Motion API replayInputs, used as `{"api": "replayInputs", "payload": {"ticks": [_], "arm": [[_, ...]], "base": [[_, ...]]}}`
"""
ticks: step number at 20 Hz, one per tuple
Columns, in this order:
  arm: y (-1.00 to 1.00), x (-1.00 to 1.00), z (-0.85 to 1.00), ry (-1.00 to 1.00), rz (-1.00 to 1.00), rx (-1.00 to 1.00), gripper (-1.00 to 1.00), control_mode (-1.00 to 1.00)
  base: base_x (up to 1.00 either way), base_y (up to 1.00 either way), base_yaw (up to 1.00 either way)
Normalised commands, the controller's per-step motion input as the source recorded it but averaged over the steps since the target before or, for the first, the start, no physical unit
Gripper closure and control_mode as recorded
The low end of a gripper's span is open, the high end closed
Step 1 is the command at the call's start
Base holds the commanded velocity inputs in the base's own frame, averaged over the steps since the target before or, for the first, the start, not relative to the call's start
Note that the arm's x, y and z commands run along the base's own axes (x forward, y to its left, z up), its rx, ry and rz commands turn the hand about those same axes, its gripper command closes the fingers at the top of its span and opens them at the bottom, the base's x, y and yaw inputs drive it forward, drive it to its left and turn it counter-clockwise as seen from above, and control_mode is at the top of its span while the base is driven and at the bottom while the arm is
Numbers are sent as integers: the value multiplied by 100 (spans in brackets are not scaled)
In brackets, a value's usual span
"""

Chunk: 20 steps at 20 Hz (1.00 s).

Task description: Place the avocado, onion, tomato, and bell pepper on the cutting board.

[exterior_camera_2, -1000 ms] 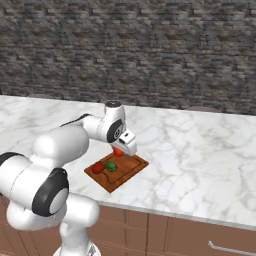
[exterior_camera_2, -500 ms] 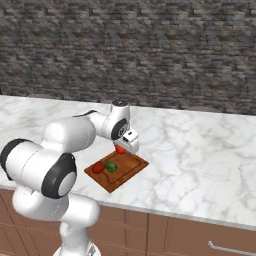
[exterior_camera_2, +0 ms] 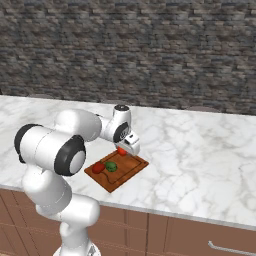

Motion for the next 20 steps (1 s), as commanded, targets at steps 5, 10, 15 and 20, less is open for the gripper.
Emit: {"api": "replayInputs", "payload": {"ticks": [5, 10, 15, 20], "arm": [[14, 13, -25, 0, 0, 0, 100, -100], [17, 5, -20, 2, 0, 0, 100, -100], [3, 0, -18, 1, 0, 0, 100, -100], [1, 0, -18, 3, 0, 0, 100, -100]], "base": [[0, 0, 0], [0, 0, 0], [0, 0, 0], [0, 0, 0]]}}
